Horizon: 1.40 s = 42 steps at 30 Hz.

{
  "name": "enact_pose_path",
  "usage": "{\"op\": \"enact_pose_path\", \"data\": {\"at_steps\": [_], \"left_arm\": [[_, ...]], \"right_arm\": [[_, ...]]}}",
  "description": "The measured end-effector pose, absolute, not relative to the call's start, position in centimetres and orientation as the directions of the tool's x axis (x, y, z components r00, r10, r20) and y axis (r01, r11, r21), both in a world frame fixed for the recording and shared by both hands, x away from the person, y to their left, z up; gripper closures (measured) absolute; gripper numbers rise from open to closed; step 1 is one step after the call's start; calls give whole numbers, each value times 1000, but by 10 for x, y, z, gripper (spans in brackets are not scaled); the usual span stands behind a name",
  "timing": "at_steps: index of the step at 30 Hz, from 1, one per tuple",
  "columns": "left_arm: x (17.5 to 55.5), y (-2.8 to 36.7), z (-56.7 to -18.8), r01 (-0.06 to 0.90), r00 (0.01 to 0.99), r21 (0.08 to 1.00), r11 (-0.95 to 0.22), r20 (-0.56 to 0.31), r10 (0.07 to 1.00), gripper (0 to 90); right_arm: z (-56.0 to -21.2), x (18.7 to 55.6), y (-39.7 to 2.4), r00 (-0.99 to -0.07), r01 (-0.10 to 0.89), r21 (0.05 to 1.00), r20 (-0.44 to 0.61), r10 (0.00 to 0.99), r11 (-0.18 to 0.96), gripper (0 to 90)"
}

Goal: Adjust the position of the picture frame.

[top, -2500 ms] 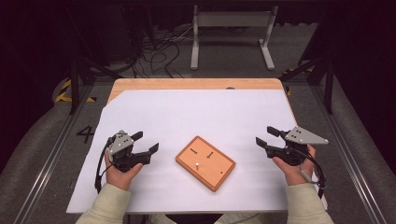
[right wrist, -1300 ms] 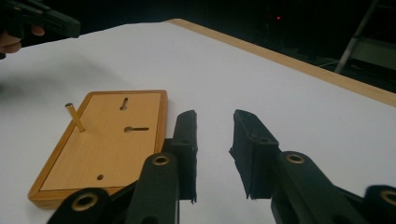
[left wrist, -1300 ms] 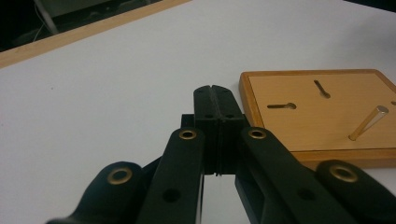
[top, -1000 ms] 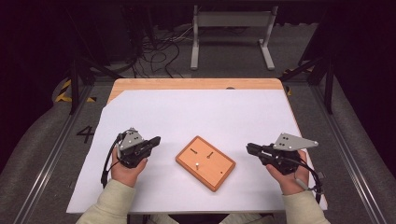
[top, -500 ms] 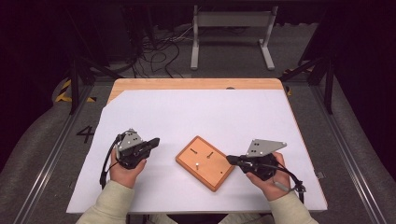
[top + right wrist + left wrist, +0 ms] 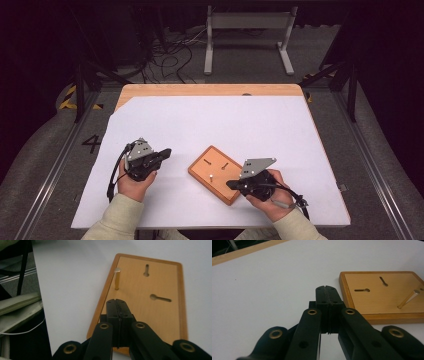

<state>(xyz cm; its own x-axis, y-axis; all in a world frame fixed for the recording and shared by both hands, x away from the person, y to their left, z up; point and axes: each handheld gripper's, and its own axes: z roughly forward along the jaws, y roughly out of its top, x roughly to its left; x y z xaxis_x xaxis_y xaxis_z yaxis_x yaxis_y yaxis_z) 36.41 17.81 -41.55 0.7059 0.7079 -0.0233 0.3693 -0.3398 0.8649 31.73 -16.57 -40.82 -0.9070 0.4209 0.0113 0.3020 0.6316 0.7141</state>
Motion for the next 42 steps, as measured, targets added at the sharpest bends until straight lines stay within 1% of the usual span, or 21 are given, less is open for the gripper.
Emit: {"op": "enact_pose_path", "data": {"at_steps": [3,4,5,6,12,17,23,27,29,34,42], "left_arm": [[365,178,-416,378,704,864,-333,-34,710,858],[365,178,-416,378,705,863,-333,-36,708,834],[365,179,-416,377,706,863,-335,-35,707,788],[366,179,-417,379,708,863,-335,-37,705,788],[367,180,-417,381,711,864,-329,-46,702,676],[368,180,-417,385,710,863,-328,-50,703,628],[368,179,-418,387,709,862,-327,-51,703,615],[368,179,-418,387,708,864,-323,-53,705,611],[369,179,-418,383,709,864,-327,-48,703,610],[371,176,-418,383,718,863,-330,-53,695,608],[374,171,-420,391,723,861,-327,-66,688,607]], "right_arm": [[-416,315,-157,-916,297,689,10,402,661,900],[-418,314,-153,-920,296,680,13,392,671,900],[-422,312,-148,-925,291,671,16,379,682,900],[-422,312,-148,-925,291,671,16,379,682,900],[-432,306,-134,-936,286,632,23,351,720,900],[-439,303,-126,-940,284,597,18,341,750,900],[-440,303,-126,-938,292,584,20,346,758,900],[-440,302,-126,-937,285,571,-2,349,770,900],[-440,303,-128,-932,287,564,-21,361,774,900],[-439,308,-140,-919,312,559,-29,394,768,900],[-437,321,-171,-875,368,556,-63,480,745,900]]}}
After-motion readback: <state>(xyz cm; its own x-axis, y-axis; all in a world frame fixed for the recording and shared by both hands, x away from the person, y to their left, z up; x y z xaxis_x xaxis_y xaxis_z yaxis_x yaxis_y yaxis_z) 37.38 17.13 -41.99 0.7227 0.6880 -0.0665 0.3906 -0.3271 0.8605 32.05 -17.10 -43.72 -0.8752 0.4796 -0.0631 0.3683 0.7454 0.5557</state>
